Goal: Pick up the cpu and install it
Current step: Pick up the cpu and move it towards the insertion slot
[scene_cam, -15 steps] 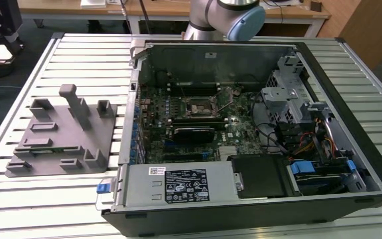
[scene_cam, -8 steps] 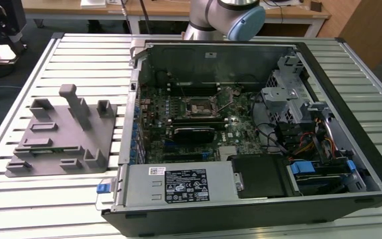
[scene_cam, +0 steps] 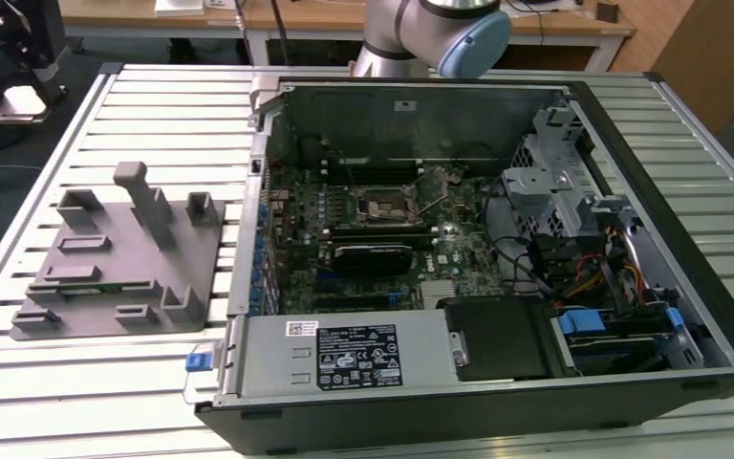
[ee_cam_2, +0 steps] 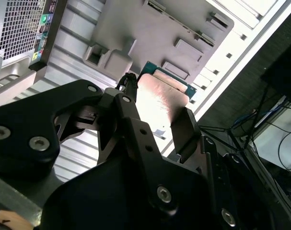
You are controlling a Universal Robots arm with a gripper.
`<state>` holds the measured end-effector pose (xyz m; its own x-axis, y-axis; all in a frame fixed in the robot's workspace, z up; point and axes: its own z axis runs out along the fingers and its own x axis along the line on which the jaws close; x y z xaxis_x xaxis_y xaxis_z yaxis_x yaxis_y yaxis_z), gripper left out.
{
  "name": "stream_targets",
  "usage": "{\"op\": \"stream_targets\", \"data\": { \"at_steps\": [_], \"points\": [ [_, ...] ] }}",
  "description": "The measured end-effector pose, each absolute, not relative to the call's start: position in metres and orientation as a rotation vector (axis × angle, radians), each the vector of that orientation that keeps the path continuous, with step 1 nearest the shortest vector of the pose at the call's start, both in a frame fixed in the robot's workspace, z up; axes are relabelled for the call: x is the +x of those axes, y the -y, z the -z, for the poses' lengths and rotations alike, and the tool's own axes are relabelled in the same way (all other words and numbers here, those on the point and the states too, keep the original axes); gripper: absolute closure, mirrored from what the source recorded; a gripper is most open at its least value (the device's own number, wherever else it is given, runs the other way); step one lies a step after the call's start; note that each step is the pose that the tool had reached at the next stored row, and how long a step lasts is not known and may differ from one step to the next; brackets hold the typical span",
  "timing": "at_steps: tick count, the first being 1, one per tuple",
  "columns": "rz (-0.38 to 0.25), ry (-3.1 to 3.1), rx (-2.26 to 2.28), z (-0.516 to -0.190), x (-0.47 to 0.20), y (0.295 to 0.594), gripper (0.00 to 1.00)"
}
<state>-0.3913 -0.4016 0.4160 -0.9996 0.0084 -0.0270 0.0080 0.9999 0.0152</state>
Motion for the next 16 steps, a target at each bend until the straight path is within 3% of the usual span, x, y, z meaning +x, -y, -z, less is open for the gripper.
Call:
{"op": "stream_targets", "data": {
  "at_steps": [16],
  "points": [
    [-0.023,-3.114,0.013,-0.416,-0.3812,0.4015,0.47]
  ]
}}
